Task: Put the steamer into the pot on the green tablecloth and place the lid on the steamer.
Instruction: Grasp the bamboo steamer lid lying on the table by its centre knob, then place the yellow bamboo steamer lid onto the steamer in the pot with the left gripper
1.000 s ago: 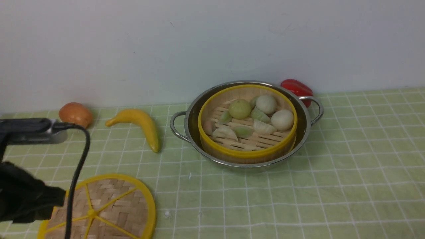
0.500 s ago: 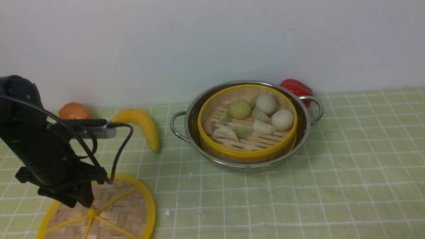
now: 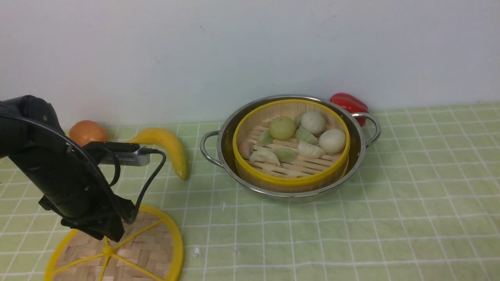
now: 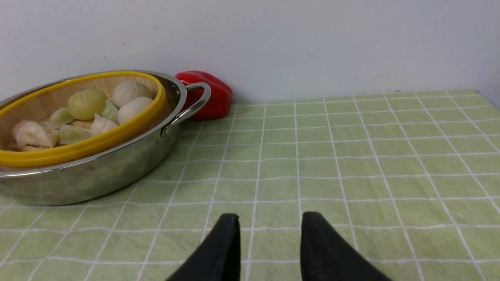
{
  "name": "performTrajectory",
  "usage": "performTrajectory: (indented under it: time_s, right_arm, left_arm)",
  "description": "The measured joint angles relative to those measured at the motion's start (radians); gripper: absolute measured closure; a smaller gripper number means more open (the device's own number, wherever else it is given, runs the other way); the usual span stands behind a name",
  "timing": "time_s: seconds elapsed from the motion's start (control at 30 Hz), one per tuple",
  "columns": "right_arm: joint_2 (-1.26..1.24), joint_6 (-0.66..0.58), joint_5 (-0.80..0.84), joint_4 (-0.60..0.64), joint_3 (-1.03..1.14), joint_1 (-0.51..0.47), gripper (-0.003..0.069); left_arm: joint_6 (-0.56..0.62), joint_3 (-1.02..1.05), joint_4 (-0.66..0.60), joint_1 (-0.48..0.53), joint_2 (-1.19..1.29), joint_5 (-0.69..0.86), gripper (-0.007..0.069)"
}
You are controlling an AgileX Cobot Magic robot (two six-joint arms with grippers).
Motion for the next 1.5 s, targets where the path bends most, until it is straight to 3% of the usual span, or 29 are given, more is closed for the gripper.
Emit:
performTrajectory:
  time_s: [0.47,0.53,0.63,0.97,1.17,1.33,1.5]
  right_arm:
    - [0.000,0.001,-0.001,0.000,0.000,0.000,0.0419]
    - [0.000,0.001,-0.001,0.000,0.000,0.000,0.0419]
    - [0.000,0.001,-0.001,0.000,0.000,0.000,0.0419]
    - [0.000,0.001,-0.001,0.000,0.000,0.000,0.0419]
    - [0.000,0.001,-0.001,0.000,0.000,0.000,0.0419]
    - [0.000,0.001,-0.001,0.000,0.000,0.000,0.0419]
    - [0.000,0.001,-0.001,0.000,0.000,0.000,0.0419]
  left_arm:
    - [-0.044,-0.010,0.059,0.000,0.100,0.039,0.0385]
    - [-0.050,-0.010,0.055,0.000,0.102,0.044,0.0407]
    - [-0.076,-0.011,0.052,0.000,0.103,0.060,0.0508]
    - [-0.086,-0.039,0.084,0.000,0.100,0.134,0.0508]
    - [-0.085,-0.230,0.176,0.000,0.001,0.189,0.0508]
    - [-0.043,-0.431,0.171,-0.013,-0.068,0.192,0.0508]
    - [0.046,-0.608,0.134,-0.113,-0.066,0.194,0.0508]
